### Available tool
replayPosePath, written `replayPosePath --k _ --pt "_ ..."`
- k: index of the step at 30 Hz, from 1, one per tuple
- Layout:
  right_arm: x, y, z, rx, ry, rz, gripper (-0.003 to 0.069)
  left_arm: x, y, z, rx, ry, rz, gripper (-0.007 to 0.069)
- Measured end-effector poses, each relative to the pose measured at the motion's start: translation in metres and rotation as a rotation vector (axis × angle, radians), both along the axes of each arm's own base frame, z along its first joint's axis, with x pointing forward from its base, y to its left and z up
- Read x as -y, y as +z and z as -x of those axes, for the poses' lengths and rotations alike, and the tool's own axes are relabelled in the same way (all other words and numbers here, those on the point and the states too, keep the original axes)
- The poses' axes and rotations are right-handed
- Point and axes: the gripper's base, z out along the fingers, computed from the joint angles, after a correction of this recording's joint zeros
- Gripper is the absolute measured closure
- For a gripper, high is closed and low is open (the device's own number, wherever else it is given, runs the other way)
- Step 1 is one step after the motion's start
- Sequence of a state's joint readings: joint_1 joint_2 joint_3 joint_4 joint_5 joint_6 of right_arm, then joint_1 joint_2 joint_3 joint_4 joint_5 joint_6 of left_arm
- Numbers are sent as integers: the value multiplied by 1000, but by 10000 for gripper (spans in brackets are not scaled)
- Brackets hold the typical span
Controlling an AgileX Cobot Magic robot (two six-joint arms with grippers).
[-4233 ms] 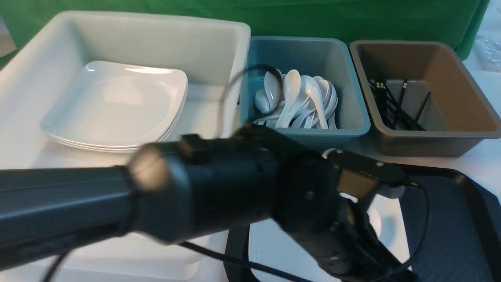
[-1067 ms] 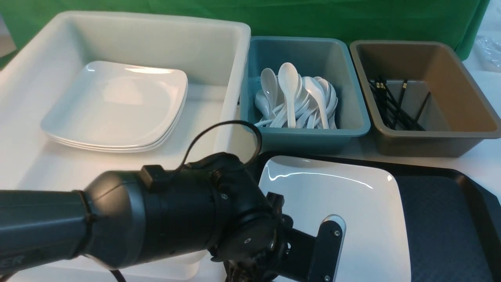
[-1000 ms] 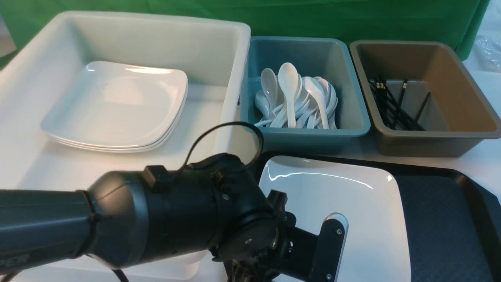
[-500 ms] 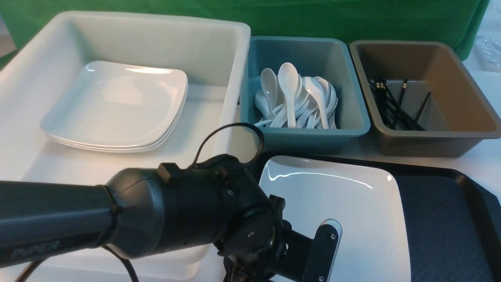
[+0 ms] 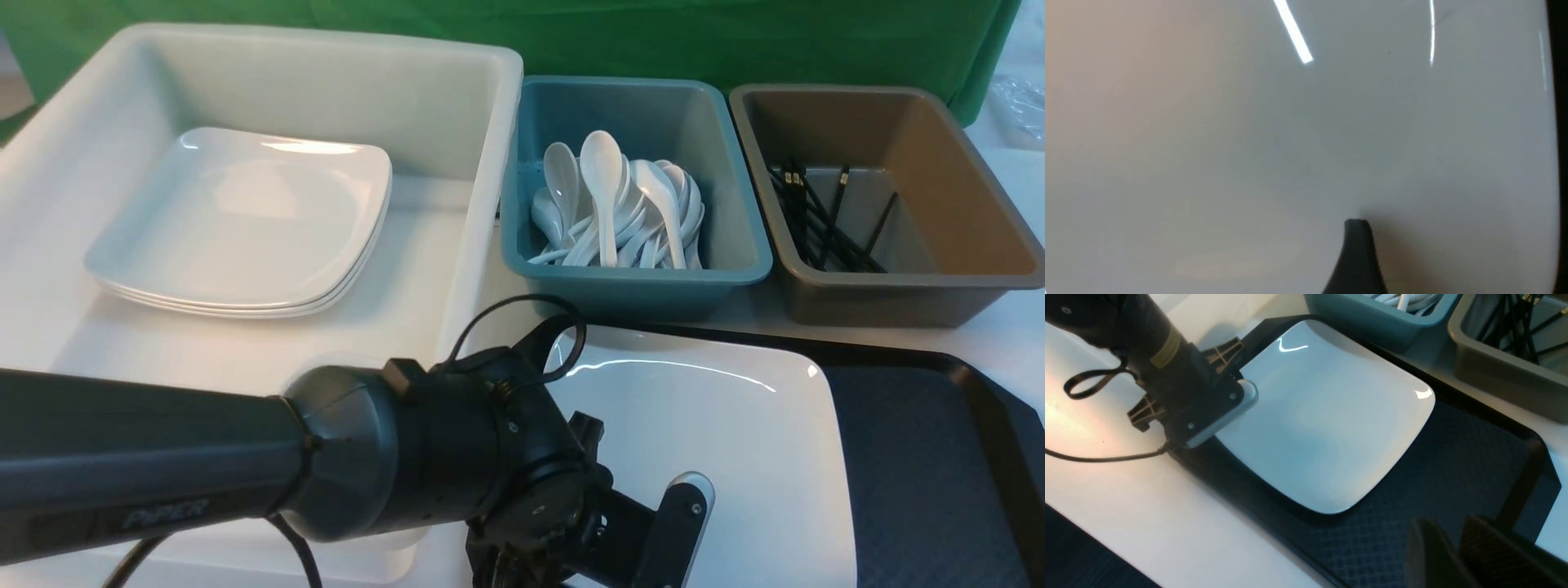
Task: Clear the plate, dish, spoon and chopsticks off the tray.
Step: Use the left arm to grab a plate from the dinner plate
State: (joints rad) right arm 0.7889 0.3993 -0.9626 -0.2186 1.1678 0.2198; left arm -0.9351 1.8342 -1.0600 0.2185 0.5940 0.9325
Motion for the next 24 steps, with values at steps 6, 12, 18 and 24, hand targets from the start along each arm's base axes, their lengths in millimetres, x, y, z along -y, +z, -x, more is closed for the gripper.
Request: replayPosePath --k 6,12,18,24 --pt "0 0 0 0 -1 -1 494 2 0 -1 13 38 16 384" --pt "0 0 0 0 -1 -1 494 2 14 6 25 49 28 425" --pt "0 1 0 8 0 -6 494 6 71 43 85 -14 159 570" --pt "2 5 -5 67 -46 -14 494 -3 116 79 104 -65 258 594"
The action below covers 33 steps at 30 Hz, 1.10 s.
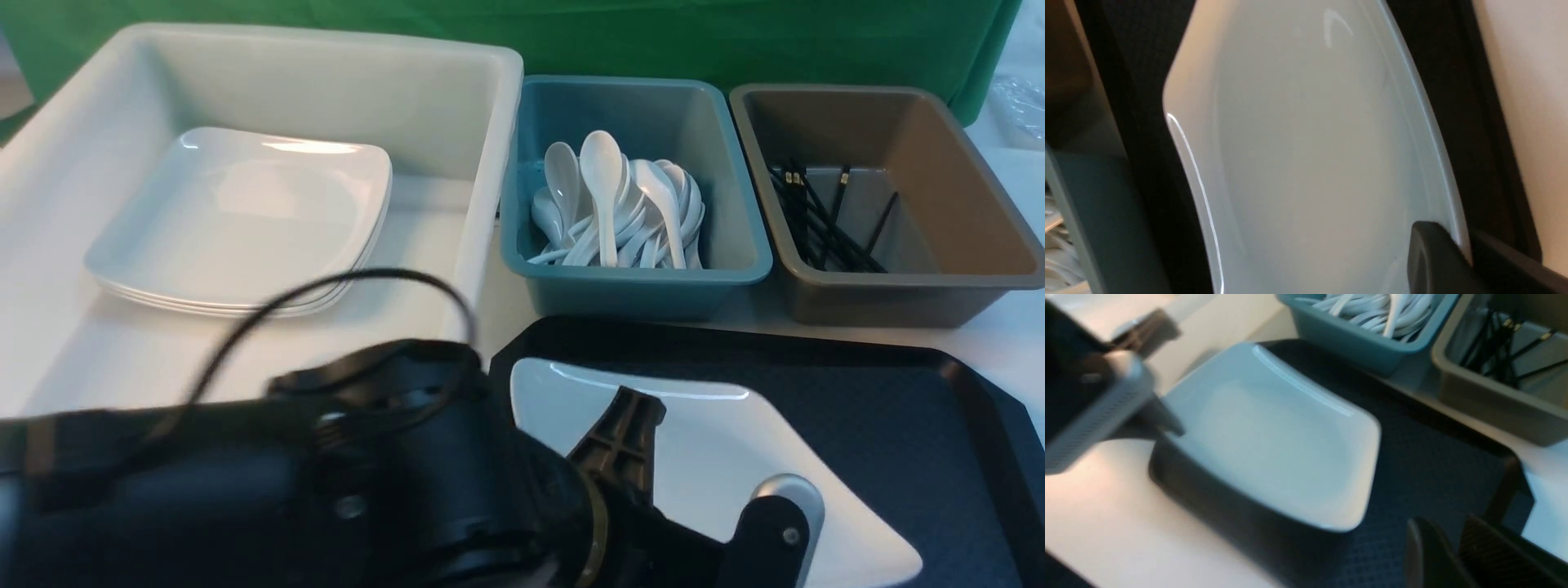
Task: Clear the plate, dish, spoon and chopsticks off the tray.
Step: Use the left arm to grab a plate from the dinner plate, then use the left arm to put the plate into the large storage box on the left
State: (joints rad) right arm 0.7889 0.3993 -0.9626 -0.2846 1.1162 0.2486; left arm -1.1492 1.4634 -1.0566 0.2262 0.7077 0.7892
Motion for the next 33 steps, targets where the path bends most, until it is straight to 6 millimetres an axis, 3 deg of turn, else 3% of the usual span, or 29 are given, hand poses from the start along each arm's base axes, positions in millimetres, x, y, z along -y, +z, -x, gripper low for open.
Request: replayPosePath --k 5,11,17,25,27,31,33 --pt "7 2 -5 33 -106 -5 503 -15 31 14 21 0 114 592" --pt "8 4 -6 42 -137 -31 627 -46 81 22 139 56 325 592" --pt "4 11 -8 97 -124 -104 636 -90 108 5 301 291 369 592" --pt "-15 11 -23 54 -97 -104 636 -159 89 -76 270 827 293 592" --pt "-27 11 -30 35 -61 -101 636 -175 74 -104 226 941 298 592" --pt "-46 15 -40 65 28 -141 636 -197 41 -141 156 1073 234 592" --pt "-52 17 -42 77 51 -156 636 -200 31 -149 138 1089 208 592"
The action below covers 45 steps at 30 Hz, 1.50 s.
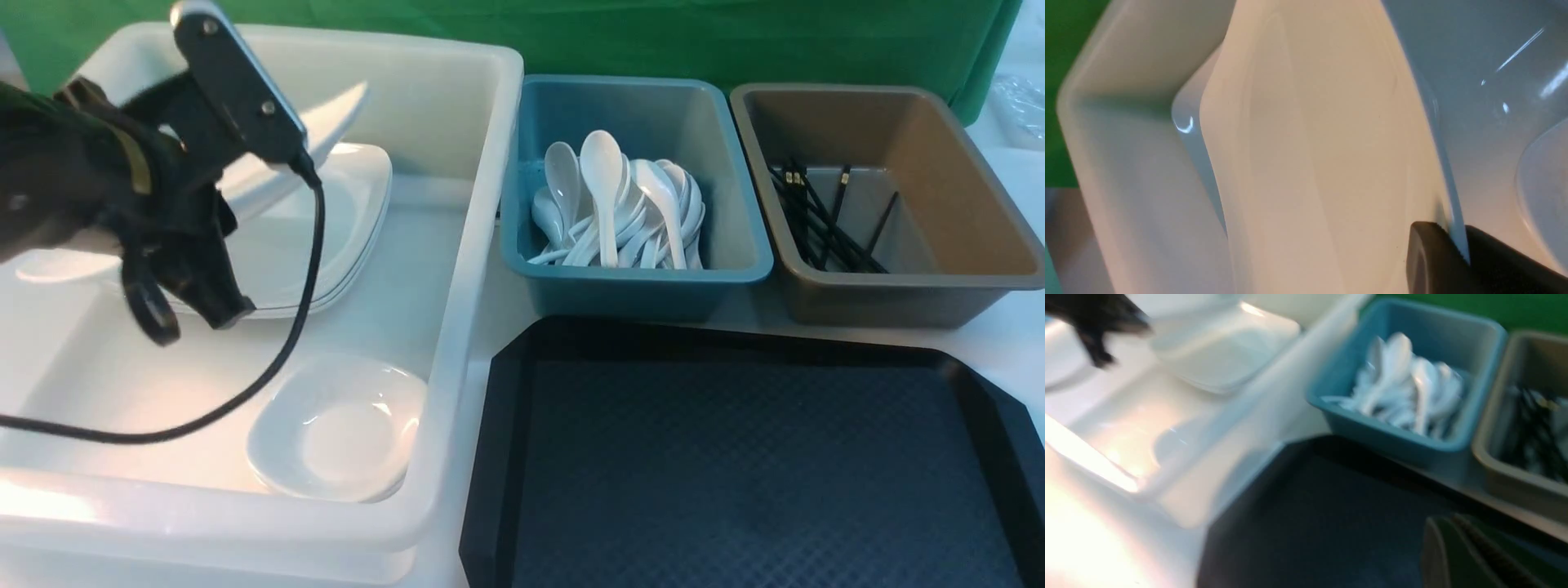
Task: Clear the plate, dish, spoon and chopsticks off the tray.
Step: Use the left arm to put the plate into the large storage box on the left
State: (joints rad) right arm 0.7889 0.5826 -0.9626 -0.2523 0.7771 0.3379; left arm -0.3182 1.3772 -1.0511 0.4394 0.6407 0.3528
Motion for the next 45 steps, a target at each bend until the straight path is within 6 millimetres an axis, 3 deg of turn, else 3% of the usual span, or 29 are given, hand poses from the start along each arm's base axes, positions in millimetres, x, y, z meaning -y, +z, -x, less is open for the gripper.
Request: replayPosePath --k 4,17,24,32,40,45 --pt "-13 -4 -9 -29 34 30 633 0 -20 -27 -56 22 -24 592" --pt "-19 -7 -11 -64 64 50 631 15 -48 -89 -118 46 -59 596" --pt "-18 -10 -10 -93 62 63 623 18 -71 -98 -178 64 -65 559" --pt "-20 -12 -7 -144 83 42 622 24 -93 -109 -176 33 -55 350" --pt "-20 -16 -3 -197 93 51 611 25 -99 -111 -183 42 -38 225" --pt "-20 -16 -3 -196 98 60 604 26 -85 -105 -181 91 39 188"
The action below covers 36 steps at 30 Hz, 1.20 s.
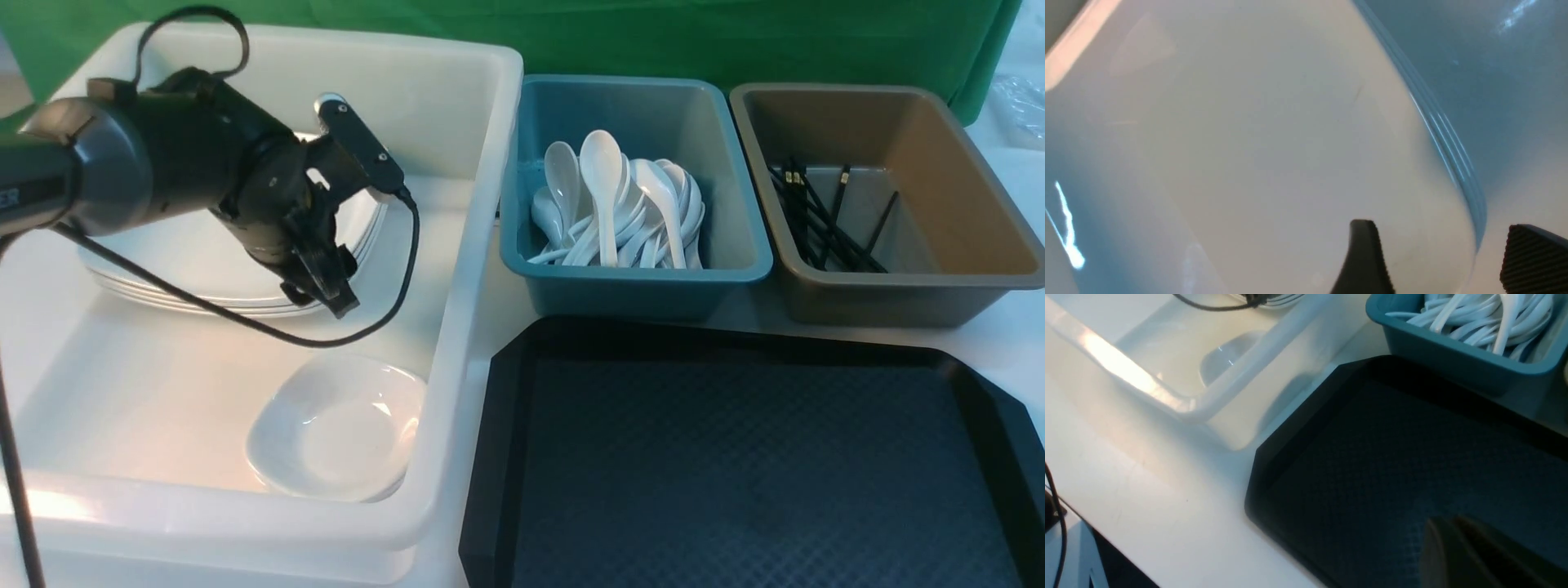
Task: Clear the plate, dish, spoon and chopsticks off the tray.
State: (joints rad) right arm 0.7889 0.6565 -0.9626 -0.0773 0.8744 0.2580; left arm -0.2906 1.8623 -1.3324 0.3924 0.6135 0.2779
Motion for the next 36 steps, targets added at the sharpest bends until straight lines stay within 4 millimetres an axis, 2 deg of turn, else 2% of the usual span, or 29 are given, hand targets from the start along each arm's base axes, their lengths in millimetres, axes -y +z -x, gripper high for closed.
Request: replayPosePath --k 3,5,6,7,10,11,12,14,17,18,19,25,30,36 --pt "0 0 0 4 8 9 601 4 29 12 34 50 124 182" --pt "0 -1 1 -2 8 17 597 9 64 28 87 73 264 189" --pt "0 -1 1 -3 8 18 596 10 68 30 93 74 279 192" --pt "1 -2 1 -10 7 24 593 12 99 49 147 79 398 231" --pt "1 -2 1 -16 7 30 587 12 150 99 281 23 571 372" --pt "1 -2 1 -17 7 32 587 10 156 112 306 10 600 422" --pt "1 -3 1 -19 7 34 587 8 170 132 360 -15 652 474" --pt "2 -3 1 -22 7 36 587 -1 180 179 458 -64 738 580" --pt "2 -3 2 -27 3 33 593 -16 170 225 539 -89 809 613" --pt "2 -3 2 -27 2 33 595 -17 173 228 554 -93 818 613" --pt "2 -3 1 -33 -6 26 611 -25 164 249 593 -92 859 615" --pt "0 -7 0 -47 -18 16 636 -47 129 295 689 -85 922 615" --pt "0 -8 1 -60 -22 0 627 -57 116 317 761 -104 933 615" --pt "-1 -8 1 -60 -22 -3 601 -59 112 320 774 -107 933 615"
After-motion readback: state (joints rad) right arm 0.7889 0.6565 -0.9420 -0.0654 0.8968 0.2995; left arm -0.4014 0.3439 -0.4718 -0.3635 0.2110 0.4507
